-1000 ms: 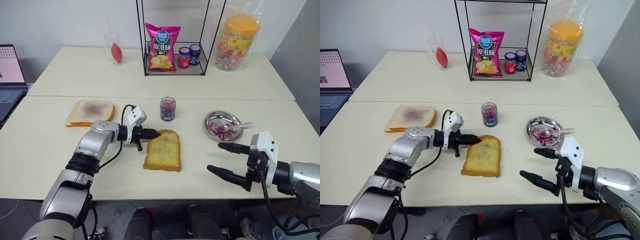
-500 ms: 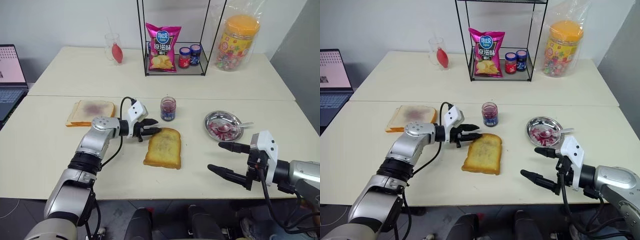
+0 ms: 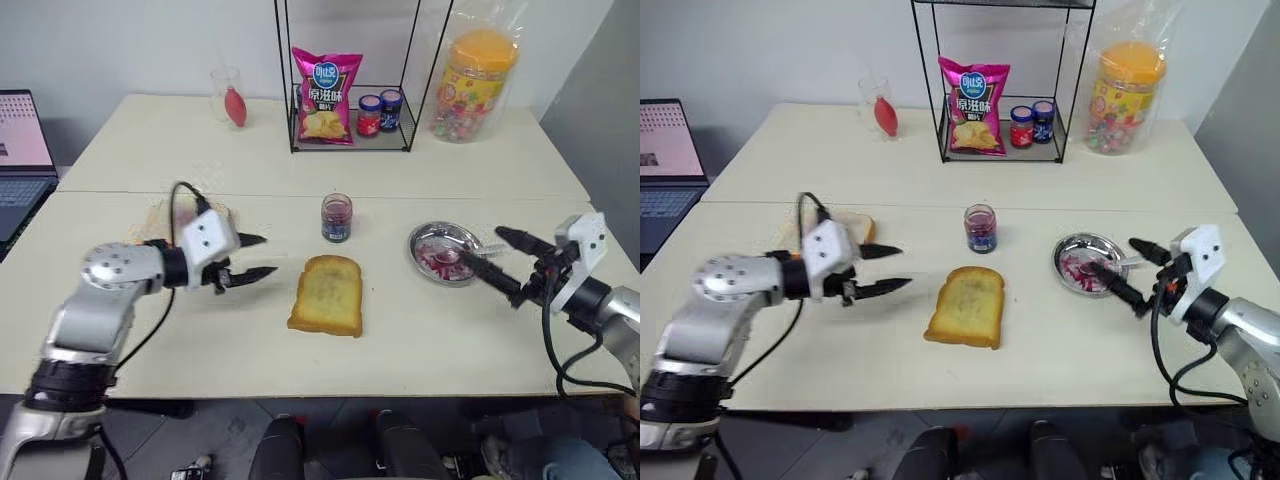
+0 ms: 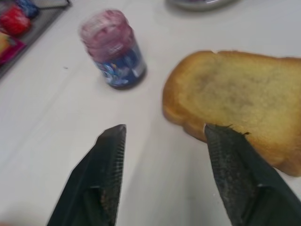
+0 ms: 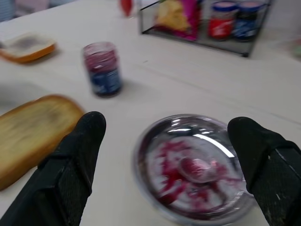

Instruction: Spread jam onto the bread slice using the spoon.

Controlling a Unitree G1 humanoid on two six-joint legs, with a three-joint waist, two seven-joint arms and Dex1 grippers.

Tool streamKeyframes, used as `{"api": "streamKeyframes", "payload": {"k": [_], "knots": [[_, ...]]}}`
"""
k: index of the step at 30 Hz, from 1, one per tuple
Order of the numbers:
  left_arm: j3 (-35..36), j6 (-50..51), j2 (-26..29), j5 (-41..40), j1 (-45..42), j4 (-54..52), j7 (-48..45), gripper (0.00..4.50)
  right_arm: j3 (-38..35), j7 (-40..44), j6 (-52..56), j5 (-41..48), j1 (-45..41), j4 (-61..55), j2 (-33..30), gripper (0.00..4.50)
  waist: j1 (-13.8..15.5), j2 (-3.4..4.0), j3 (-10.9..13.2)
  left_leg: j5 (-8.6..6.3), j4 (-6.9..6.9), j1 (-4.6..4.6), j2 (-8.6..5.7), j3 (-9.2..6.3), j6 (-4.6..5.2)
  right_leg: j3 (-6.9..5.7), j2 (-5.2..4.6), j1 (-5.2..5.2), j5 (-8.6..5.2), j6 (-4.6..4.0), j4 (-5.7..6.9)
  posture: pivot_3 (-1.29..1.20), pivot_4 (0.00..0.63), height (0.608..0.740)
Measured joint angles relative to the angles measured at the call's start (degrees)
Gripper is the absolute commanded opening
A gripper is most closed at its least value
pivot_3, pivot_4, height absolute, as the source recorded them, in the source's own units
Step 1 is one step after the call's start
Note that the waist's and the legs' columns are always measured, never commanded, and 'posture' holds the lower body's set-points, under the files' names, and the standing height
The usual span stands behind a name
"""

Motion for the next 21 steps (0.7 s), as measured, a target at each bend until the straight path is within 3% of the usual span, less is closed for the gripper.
{"api": "streamKeyframes", "payload": {"k": [1, 4, 10, 21], "knots": [[1.5, 1.5, 0.2, -1.5, 0.8, -2.1, 0.2, 3.78, -0.1, -1.8, 0.0, -0.1, -0.1, 0.1, 1.3, 4.5, 0.0, 0.04, 0.0, 0.0, -0.01, 0.0, 0.0, 0.0, 0.0, 0.0, 0.0, 0.0, 0.0, 0.0, 0.01, 0.0, 0.15, 0.74], [3.5, 10.4, 0.3, -8.3, 3.6, -10.5, 2.2, 3.78, -0.3, -6.3, 0.0, -1.0, -1.5, 2.3, 4.3, 4.5, -0.1, 0.1, 0.0, 0.0, -0.01, 0.0, 0.01, 0.01, 0.0, 0.01, 0.01, 0.0, 0.0, 0.01, 0.0, 0.0, 0.15, 0.74], [0.3, 18.0, 1.9, -15.4, 9.0, -25.3, 2.9, 3.78, -7.1, -16.4, 0.4, -0.3, -8.6, 14.9, 10.6, 4.5, -0.1, 0.24, 0.0, 0.03, -0.02, 0.07, 0.02, 0.04, 0.03, 0.05, 0.06, 0.0, 0.05, -0.06, 0.07, 0.0, 0.15, 0.74], [-9.1, 13.7, 0.8, -12.6, 4.1, -21.5, 0.5, 3.78, -9.2, -15.5, 2.9, 3.7, -16.7, 33.3, 12.5, 4.5, -0.7, 0.4, -0.1, 0.07, -0.11, 0.29, 0.03, 0.18, 0.11, 0.15, 0.1, 0.11, 0.07, -0.13, 0.07, 0.0, 0.15, 0.74]]}}
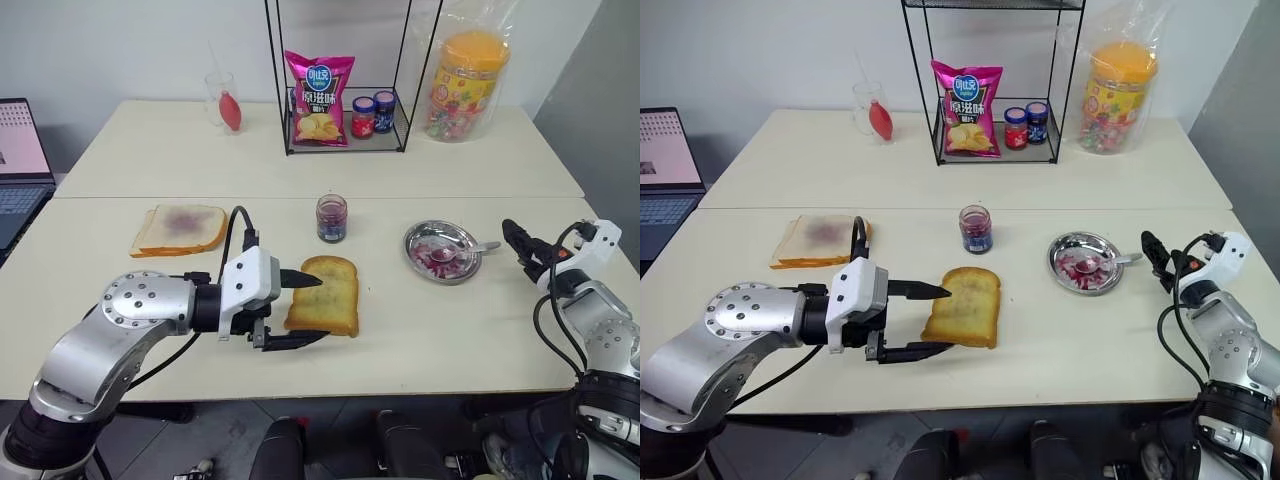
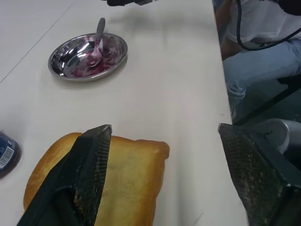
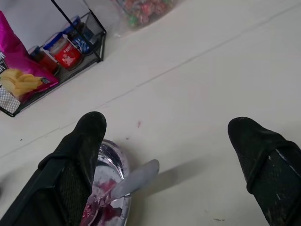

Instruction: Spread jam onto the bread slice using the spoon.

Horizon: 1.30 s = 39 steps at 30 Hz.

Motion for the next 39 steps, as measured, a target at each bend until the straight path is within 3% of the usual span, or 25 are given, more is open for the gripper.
{"api": "streamKeyframes", "payload": {"k": [19, 22, 39], "knots": [[-2.5, -4.1, -2.1, 4.0, -0.7, 3.9, -0.6, 3.78, -0.9, 0.8, 0.7, 4.0, -2.7, 5.5, 5.8, 4.5, -0.8, 0.02, 0.0, 0.0, 0.0, -0.01, 0.02, -0.01, 0.0, 0.0, 0.01, -0.01, 0.01, 0.02, 0.01, 0.0, 0.15, 0.74], [-2.5, -4.7, -2.1, 4.4, -0.5, 4.2, -0.7, 3.83, -0.8, 0.8, 0.8, 4.3, -3.1, 5.5, 6.4, 4.1, -0.9, 0.02, 0.0, 0.0, 0.0, -0.01, 0.02, -0.01, 0.0, 0.0, 0.01, -0.01, 0.01, 0.02, 0.01, 0.0, 0.15, 0.74], [-2.5, -6.1, -2.1, 6.0, 1.0, 4.8, -0.8, 3.83, -0.8, 1.2, 0.6, 4.5, -4.5, 7.1, 6.7, 0.17, -0.9, 0.03, 0.0, 0.0, -0.02, -0.02, 0.02, -0.01, 0.0, 0.01, 0.01, -0.02, 0.01, 0.02, 0.0, 0.0, 0.15, 0.74]]}}
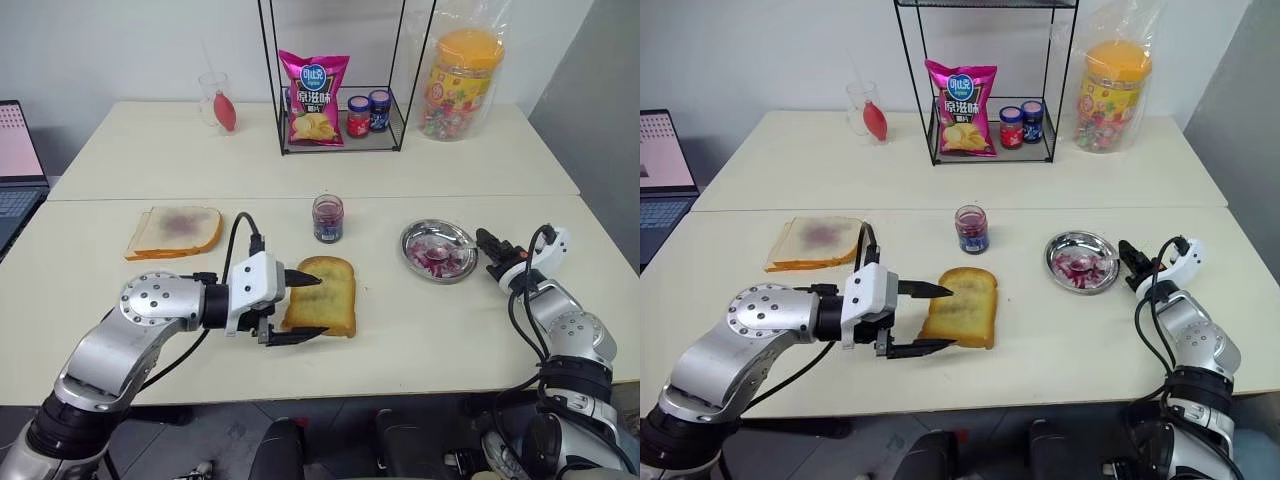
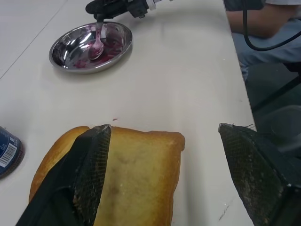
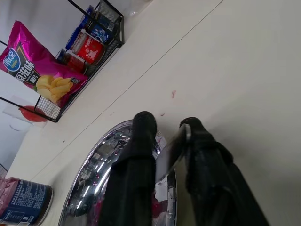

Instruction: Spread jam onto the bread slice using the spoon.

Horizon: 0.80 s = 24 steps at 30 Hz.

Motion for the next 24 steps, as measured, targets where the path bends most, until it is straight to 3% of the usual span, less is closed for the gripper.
{"api": "streamKeyframes", "payload": {"k": [10, 16, 19, 24], "knots": [[0.7, -1.1, 0.0, 0.0, 1.1, 1.1, 0.1, 3.83, -0.1, 1.1, -0.6, 2.1, -0.6, -3.1, 0.1, 0.04, 0.0, 0.01, 0.0, 0.0, 0.0, 0.0, 0.0, -0.01, 0.0, 0.0, 0.0, 0.0, 0.01, 0.01, -0.01, 0.0, 0.15, 0.74], [9.9, 2.9, -3.7, -3.4, 4.3, 0.6, 8.5, 3.83, 2.4, 1.1, 3.7, 6.2, 2.4, -19.5, -1.8, 0.04, -0.2, 0.28, 0.2, 0.0, -0.01, -0.06, 0.02, 0.0, 0.0, 0.03, -0.01, -0.09, 0.01, 0.02, 0.02, 0.0, 0.15, 0.74], [13.4, 3.4, -6.9, -2.0, 5.4, -0.5, 16.1, 3.83, 4.2, -0.1, 4.9, 8.2, -2.0, -25.9, -2.4, 0.04, -0.3, 0.29, 0.1, 0.0, 0.0, 0.0, 0.05, -0.01, 0.0, 0.02, 0.04, -0.07, 0.02, 0.03, 0.05, 0.0, 0.15, 0.74], [16.1, 6.6, -9.2, -2.3, 8.1, -1.7, 22.7, 3.83, 13.5, 0.0, 4.5, 5.9, -11.8, -27.5, -1.3, 0.04, -0.4, 0.29, 0.1, 0.0, -0.04, -0.01, 0.06, -0.04, 0.0, -0.01, 0.06, -0.07, 0.0, 0.01, 0.0, 0.0, 0.15, 0.74]]}}
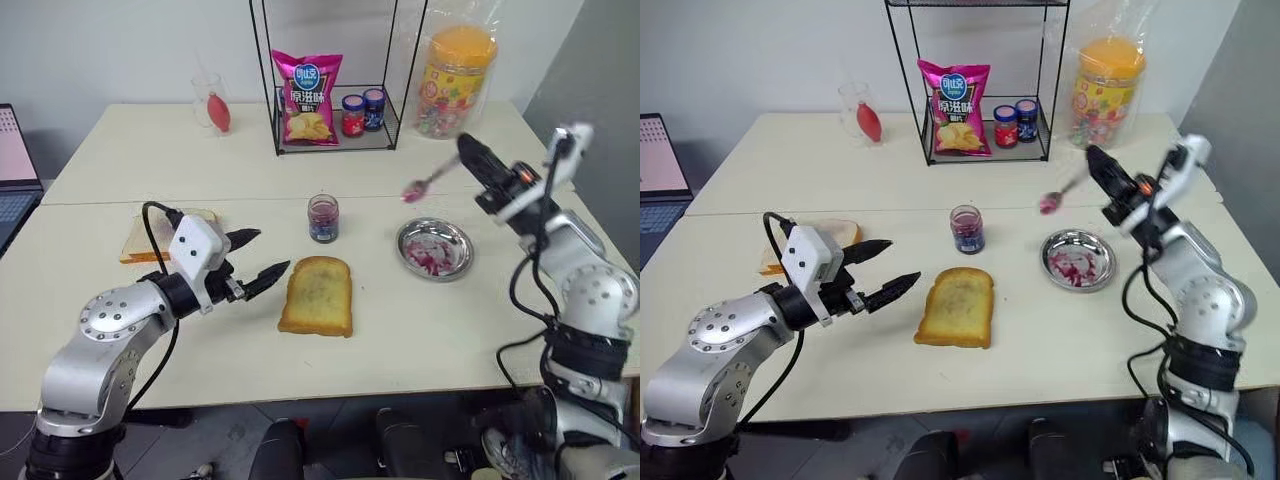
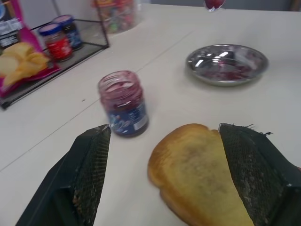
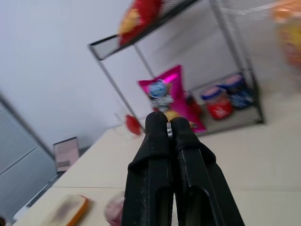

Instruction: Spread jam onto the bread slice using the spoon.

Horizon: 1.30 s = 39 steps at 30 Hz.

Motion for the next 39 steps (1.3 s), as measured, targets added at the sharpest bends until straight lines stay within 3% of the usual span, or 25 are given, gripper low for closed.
{"api": "streamKeyframes", "payload": {"k": [8, 13, 28, 39], "knots": [[2.0, 2.1, 0.1, -0.4, 1.1, 0.5, 2.3, 3.83, 11.6, 8.3, -7.5, -9.9, -8.7, 12.5, 3.6, 0.04, 0.8, -0.05, 0.0, 0.0, 0.03, -0.15, -0.04, -0.04, 0.0, -0.06, -0.06, -0.03, 0.02, -0.01, -0.08, 0.0, 0.15, 0.74], [3.3, 3.7, 0.1, -3.1, 1.9, 0.5, 2.1, 3.83, 19.3, 15.4, -17.6, -20.3, -14.6, 25.4, 6.4, 0.04, 0.3, -0.04, 0.0, 0.0, 0.01, -0.12, 0.0, -0.03, 0.0, -0.07, -0.02, -0.1, 0.08, -0.07, -0.01, 0.0, 0.15, 0.74], [3.7, 3.7, 0.3, -3.1, 1.2, 1.4, 2.5, 3.83, 21.9, 21.8, -37.8, -35.0, -21.1, 47.9, 10.4, 0.04, 0.4, -0.04, 0.0, 0.0, 0.01, -0.21, -0.02, -0.06, -0.01, -0.1, -0.04, -0.15, 0.19, -0.27, -0.03, 0.0, 0.15, 0.74], [3.6, 1.8, 0.7, -1.1, 0.9, 3.6, 2.1, 3.83, 22.8, 23.5, -40.1, -40.4, -21.3, 52.5, 12.1, 0.04, 0.3, -0.04, 0.0, 0.0, 0.01, -0.21, -0.02, -0.06, -0.02, -0.1, -0.04, -0.17, 0.2, -0.27, -0.02, 0.0, 0.15, 0.74]]}}
